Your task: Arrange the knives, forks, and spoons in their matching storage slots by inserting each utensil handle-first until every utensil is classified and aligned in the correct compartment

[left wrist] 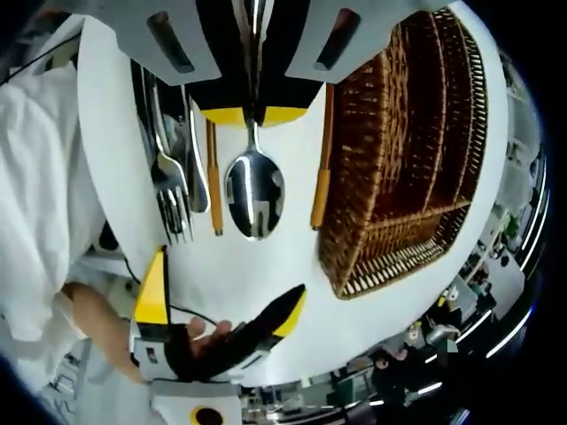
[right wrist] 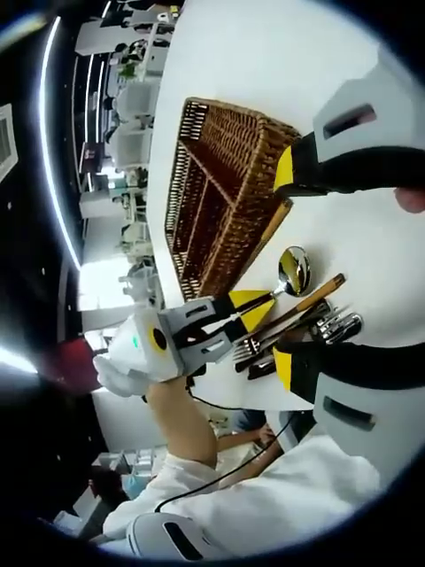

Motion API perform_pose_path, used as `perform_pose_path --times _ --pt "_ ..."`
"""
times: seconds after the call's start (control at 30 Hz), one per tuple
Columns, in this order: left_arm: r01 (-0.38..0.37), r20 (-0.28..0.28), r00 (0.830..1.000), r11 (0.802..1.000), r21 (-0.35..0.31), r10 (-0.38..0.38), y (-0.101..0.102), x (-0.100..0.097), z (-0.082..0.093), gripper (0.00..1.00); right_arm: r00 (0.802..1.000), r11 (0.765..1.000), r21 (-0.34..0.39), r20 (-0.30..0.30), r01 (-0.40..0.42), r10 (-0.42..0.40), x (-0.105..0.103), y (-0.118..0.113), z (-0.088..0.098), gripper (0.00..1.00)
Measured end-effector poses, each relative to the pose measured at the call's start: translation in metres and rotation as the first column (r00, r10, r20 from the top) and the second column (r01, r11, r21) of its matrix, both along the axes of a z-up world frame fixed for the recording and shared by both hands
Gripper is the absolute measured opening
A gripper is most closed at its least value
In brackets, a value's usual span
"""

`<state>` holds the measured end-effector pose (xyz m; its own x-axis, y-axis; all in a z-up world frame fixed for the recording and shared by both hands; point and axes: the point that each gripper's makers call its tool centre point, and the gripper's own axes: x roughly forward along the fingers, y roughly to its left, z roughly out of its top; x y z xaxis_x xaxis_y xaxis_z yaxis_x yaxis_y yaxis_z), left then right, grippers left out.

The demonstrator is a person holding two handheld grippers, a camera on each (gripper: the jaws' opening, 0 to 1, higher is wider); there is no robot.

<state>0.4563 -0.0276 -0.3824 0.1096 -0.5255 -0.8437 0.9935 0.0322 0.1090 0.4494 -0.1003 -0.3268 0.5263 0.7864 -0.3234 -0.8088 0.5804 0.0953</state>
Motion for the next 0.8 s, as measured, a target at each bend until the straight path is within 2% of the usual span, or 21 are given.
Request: perform_pose_path --times 0.8 --pt "-0.031 0.039 0.999 0.999 0.019 0.03 0.024 0.011 0.026 0.02 1.0 1.0 0.003 0.013 -0.014 0.014 -0.001 0.005 0.003 0.7"
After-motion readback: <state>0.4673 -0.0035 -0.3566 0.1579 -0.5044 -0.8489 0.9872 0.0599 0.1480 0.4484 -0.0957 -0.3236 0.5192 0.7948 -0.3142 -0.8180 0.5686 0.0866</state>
